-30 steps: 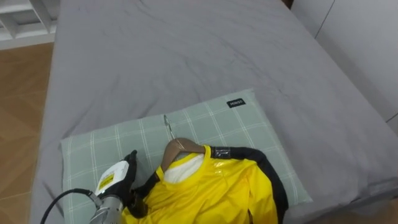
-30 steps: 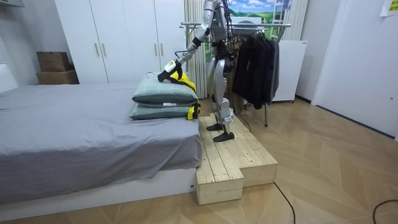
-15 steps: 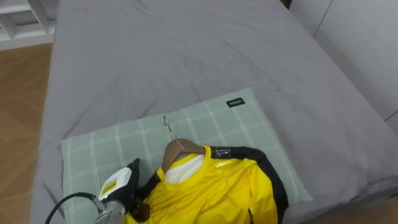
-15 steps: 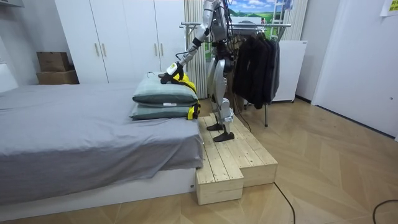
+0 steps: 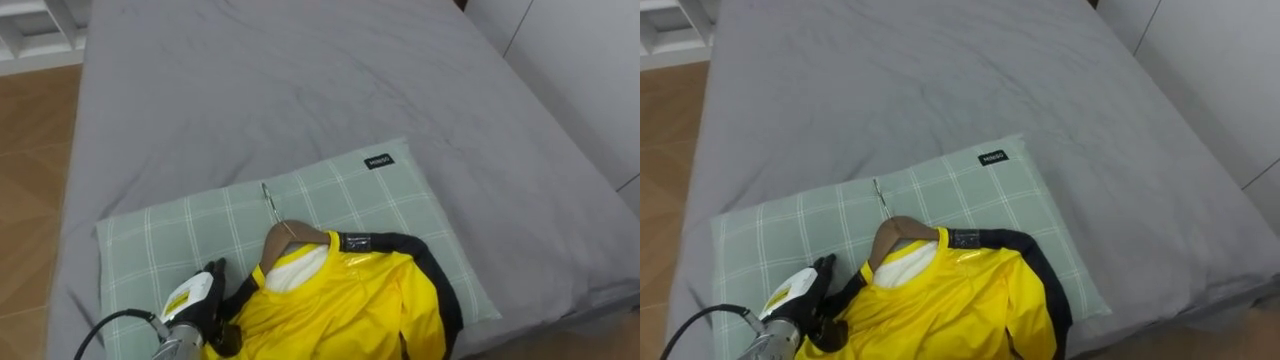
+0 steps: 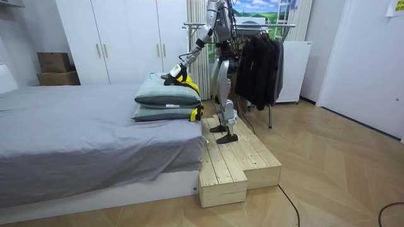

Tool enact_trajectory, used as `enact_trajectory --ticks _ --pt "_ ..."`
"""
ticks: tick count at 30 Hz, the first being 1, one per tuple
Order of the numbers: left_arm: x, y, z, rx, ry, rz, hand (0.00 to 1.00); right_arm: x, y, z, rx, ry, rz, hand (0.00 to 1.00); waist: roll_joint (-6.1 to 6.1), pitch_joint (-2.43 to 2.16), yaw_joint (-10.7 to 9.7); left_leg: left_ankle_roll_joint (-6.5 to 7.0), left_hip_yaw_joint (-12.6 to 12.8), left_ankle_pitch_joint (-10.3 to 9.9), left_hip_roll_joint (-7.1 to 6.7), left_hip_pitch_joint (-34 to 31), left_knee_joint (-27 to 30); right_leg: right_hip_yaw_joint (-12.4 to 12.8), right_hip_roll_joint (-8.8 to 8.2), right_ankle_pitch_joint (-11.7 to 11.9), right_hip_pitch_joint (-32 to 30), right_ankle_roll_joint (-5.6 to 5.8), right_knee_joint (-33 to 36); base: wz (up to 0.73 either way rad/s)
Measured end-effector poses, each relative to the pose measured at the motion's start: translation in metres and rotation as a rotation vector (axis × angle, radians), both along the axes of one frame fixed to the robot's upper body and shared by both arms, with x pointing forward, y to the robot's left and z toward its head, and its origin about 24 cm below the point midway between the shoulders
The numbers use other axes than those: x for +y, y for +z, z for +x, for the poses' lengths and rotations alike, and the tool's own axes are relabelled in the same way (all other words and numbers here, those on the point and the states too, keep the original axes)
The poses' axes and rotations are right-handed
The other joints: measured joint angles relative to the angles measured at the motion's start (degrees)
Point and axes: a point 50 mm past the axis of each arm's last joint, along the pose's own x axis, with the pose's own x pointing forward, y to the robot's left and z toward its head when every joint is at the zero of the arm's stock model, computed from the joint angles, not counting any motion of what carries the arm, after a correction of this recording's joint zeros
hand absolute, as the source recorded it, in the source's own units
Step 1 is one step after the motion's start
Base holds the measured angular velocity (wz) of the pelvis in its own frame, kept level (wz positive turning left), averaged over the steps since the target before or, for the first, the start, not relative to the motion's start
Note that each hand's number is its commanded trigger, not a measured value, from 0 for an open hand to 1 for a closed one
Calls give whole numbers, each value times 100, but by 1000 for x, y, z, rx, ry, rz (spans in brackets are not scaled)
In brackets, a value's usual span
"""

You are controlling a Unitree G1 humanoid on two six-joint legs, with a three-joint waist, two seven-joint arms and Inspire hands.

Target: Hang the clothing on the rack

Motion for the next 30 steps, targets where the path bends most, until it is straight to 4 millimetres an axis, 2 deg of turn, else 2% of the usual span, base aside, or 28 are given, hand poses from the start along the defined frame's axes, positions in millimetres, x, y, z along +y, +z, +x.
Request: enact_trajectory --ticks 14,21,23,25,27,30 --pt "2 3 3 -14 -1 15 0 0 0 1 -7 -10 -15 0 -4 -3 32 16 87 10 -6 -184 26 102 -1 -4 -283 6 151 -3" --pt "2 5 6 -21 -5 22 0 1 2 10 -31 1 -21 0 -12 -3 46 31 95 36 -8 -255 30 103 -11 -3 -371 5 199 0" --pt "2 6 6 -21 -7 25 40 1 3 13 -38 -2 -19 0 -25 -3 51 30 95 37 -7 -255 31 104 -11 -3 -371 5 201 0" --pt "2 6 6 -21 -7 25 68 2 3 15 -45 -5 -17 0 -40 -5 50 30 94 37 -8 -256 31 104 -11 -3 -371 5 197 0" --pt "2 6 6 -22 -7 26 85 2 4 16 -50 -7 -14 0 -58 -12 50 30 94 37 -8 -258 31 103 -11 -3 -371 5 190 0" --pt "7 11 10 -60 10 48 95 2 4 16 -53 -16 -10 0 -97 -26 51 30 93 37 -7 -259 27 101 -11 -3 -367 5 179 0"
